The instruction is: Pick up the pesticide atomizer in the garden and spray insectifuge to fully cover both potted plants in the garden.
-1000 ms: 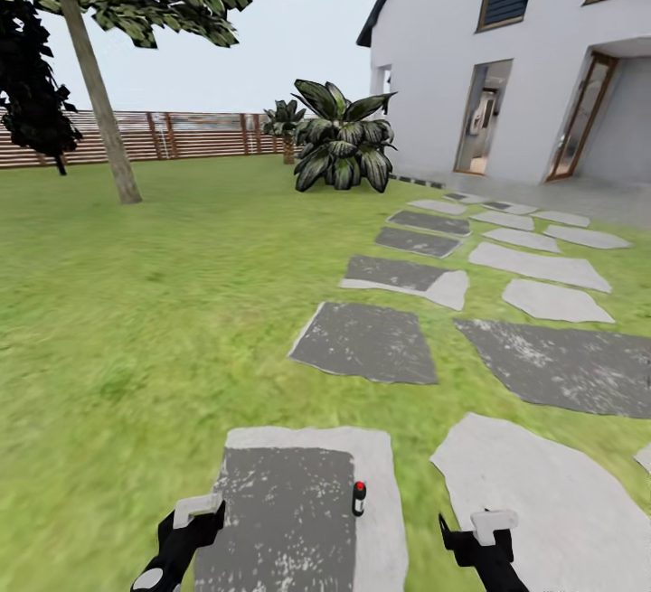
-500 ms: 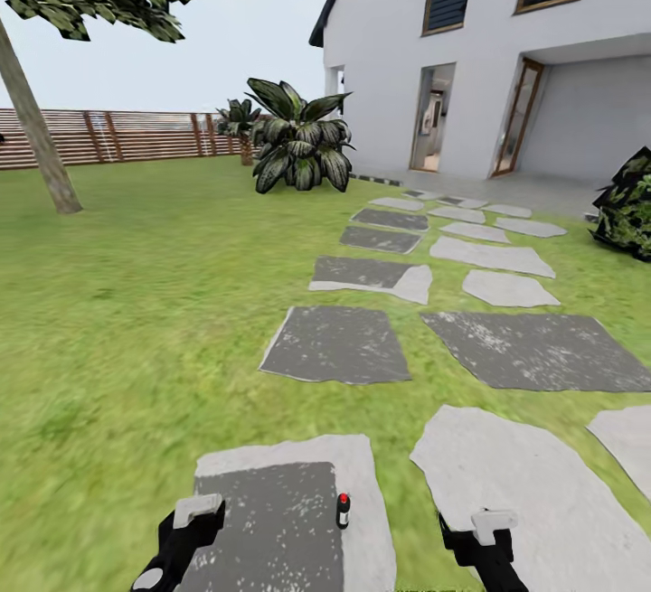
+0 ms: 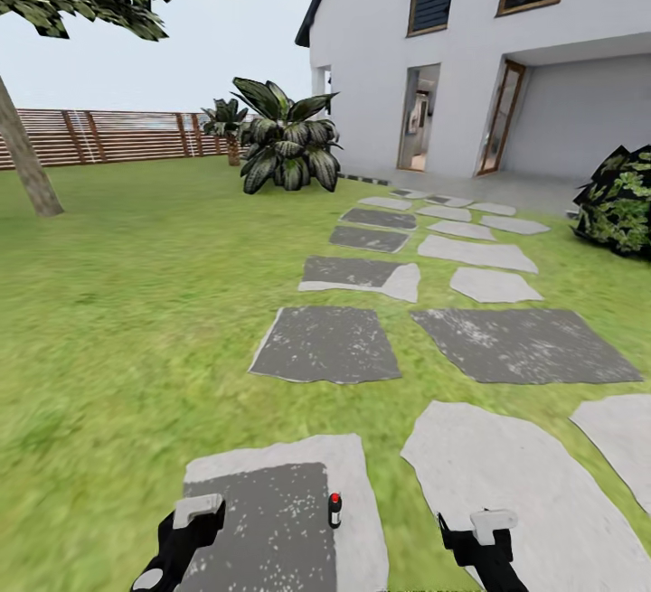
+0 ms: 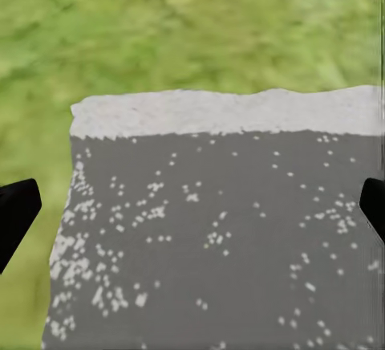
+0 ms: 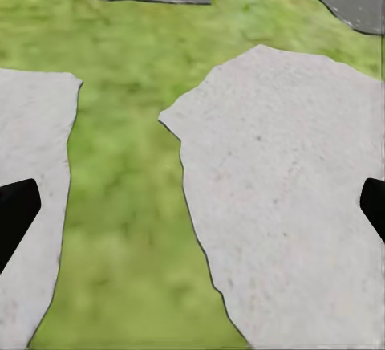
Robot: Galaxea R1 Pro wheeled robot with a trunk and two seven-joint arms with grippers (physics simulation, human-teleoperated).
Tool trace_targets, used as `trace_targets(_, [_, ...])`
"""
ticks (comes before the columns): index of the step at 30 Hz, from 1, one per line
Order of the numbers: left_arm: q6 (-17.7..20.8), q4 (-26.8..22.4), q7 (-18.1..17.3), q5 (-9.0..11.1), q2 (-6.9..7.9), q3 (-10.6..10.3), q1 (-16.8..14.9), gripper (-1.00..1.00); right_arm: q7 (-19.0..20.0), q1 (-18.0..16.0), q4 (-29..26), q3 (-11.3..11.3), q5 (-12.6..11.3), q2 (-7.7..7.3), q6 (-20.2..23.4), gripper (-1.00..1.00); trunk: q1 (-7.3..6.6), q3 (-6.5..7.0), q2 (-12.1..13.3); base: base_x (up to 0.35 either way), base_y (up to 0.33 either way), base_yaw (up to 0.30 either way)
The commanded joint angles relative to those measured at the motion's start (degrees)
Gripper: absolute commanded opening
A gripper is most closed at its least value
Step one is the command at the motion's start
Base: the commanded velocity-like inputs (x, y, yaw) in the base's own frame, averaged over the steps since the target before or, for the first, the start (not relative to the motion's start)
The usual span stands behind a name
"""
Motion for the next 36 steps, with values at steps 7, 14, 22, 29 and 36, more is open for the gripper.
trace_targets(7, [-0.19,0.04,-0.05,0.04,0.0,0.16,0.0,1.0,-0.02,-0.04,0.05,0.0,0.26,-0.01,-0.16,1.0,-0.01,-0.05,-0.02,0.0,0.0,-0.254])
trace_targets(14, [-0.19,0.04,-0.11,0.12,0.0,0.12,0.03,1.0,-0.02,-0.04,0.06,0.0,0.26,-0.01,-0.16,1.0,-0.01,-0.05,-0.02,0.0,0.088,-0.266])
trace_targets(22, [-0.19,0.05,-0.21,0.13,0.0,0.07,0.04,1.0,-0.02,-0.04,0.06,0.0,0.26,-0.01,-0.17,1.0,-0.01,-0.04,-0.02,0.0,0.284,-0.267])
trace_targets(29, [-0.19,0.04,-0.21,0.11,0.0,0.02,0.04,1.0,-0.02,-0.04,0.05,0.0,0.26,-0.01,-0.16,1.0,-0.01,-0.04,-0.02,0.0,0.302,-0.267])
trace_targets(36, [-0.19,0.04,-0.21,0.02,0.0,-0.04,0.04,1.0,-0.02,-0.04,0.05,0.0,0.26,-0.01,-0.16,1.0,-0.01,-0.04,-0.02,0.0,0.302,-0.267])
